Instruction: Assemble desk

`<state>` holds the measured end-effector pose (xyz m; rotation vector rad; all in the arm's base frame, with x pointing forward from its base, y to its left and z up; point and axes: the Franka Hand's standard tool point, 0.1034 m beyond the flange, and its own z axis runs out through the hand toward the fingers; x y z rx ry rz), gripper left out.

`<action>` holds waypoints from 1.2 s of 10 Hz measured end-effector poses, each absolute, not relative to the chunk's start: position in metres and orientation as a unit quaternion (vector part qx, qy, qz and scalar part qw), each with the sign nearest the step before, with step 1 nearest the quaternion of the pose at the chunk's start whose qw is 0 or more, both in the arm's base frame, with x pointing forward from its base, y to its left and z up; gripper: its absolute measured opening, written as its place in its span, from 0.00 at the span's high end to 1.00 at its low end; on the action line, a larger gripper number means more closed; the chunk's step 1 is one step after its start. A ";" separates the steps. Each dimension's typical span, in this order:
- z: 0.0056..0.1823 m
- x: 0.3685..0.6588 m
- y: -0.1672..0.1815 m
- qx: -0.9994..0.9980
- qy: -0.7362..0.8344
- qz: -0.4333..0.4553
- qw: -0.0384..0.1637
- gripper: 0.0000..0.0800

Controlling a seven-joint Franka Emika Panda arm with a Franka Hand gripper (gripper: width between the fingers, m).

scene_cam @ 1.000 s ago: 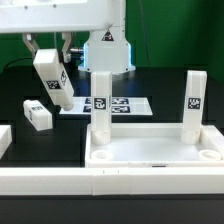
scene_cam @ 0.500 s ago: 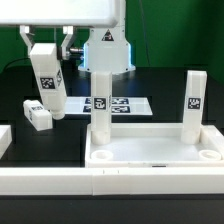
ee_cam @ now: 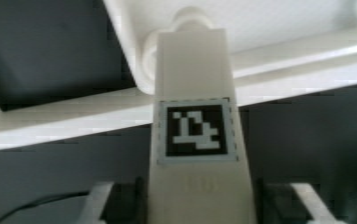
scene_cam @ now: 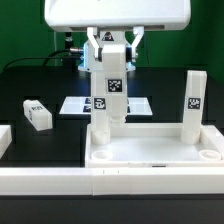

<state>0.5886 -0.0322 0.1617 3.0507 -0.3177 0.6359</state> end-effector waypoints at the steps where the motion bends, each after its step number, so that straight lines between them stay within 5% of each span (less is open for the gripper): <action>1: 0.162 0.588 -0.036 0.973 -0.106 0.203 0.005 0.64; 4: 0.163 0.591 -0.018 0.972 -0.107 0.210 0.001 0.64; 7: 0.163 0.594 0.067 0.970 -0.107 0.217 -0.024 0.64; 12: 0.161 0.599 0.072 0.948 -0.083 0.306 -0.012 0.64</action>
Offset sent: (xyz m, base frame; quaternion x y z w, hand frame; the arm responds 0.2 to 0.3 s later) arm -0.0080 0.0152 0.0139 -0.0723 0.0575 -0.0674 0.9934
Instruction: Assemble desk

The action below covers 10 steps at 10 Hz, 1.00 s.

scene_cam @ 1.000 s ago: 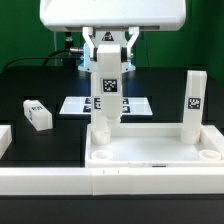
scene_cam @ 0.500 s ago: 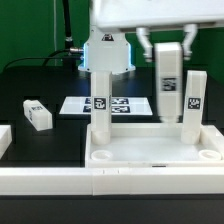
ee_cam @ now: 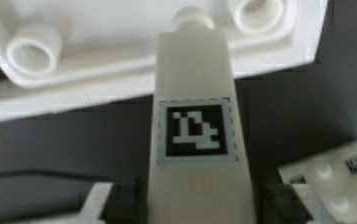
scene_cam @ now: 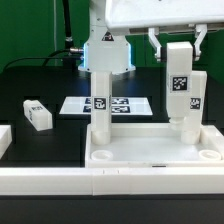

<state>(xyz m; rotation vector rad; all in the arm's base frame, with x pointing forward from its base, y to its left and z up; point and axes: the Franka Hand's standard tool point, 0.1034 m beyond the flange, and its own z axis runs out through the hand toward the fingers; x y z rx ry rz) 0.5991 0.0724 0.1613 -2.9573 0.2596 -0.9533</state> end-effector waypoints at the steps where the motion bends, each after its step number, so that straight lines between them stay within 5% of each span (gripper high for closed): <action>1: 0.154 0.599 0.083 -0.949 0.069 -0.306 0.008 0.64; 8: 0.140 0.606 0.086 -0.953 0.033 -0.300 -0.007 0.64; 10: 0.137 0.608 0.113 -0.957 0.013 -0.290 -0.001 0.64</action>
Offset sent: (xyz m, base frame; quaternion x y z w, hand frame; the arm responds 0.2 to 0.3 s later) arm 0.0159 0.0143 -0.0168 -0.0126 0.0271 -0.0770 0.9966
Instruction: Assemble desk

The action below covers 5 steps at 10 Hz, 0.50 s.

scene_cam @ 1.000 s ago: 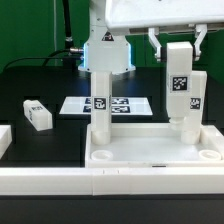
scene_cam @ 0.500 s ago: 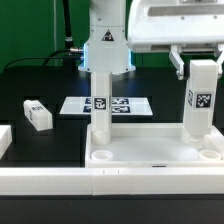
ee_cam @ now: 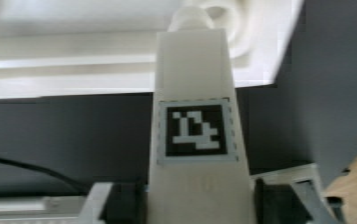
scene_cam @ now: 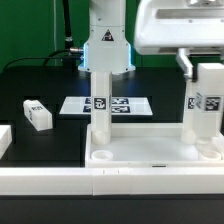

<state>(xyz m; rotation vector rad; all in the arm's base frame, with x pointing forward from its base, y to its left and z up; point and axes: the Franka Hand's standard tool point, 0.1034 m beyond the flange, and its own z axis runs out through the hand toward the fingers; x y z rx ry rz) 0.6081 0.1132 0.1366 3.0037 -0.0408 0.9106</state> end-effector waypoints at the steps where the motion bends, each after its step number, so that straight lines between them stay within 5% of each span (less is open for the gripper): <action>1: 0.136 0.611 0.119 0.959 -0.004 0.283 0.001 0.64; 5: 0.132 0.612 0.123 0.961 -0.001 0.276 0.003 0.64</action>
Offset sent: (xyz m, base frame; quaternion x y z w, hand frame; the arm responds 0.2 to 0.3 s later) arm 0.0000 0.0000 0.0000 0.0000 0.0000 0.0000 1.0000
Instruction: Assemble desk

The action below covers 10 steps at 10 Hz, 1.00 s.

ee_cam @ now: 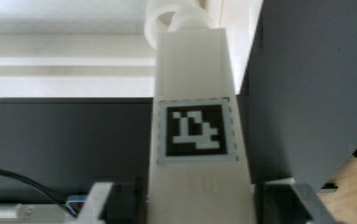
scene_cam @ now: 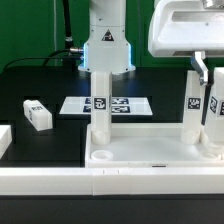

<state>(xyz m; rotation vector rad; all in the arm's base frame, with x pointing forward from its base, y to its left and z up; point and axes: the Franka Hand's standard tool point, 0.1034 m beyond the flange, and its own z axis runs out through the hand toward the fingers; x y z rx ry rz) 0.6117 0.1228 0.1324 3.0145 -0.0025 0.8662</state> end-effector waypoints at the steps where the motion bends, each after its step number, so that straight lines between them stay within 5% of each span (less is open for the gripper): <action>1: 0.132 0.612 0.124 0.961 0.009 0.276 0.005 0.64; 10: 0.129 0.619 0.117 0.962 0.037 0.271 0.019 0.64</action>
Offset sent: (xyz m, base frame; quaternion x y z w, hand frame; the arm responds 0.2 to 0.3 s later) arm 0.0168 -0.0054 0.0051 -0.0155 -0.0165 -0.0638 0.9977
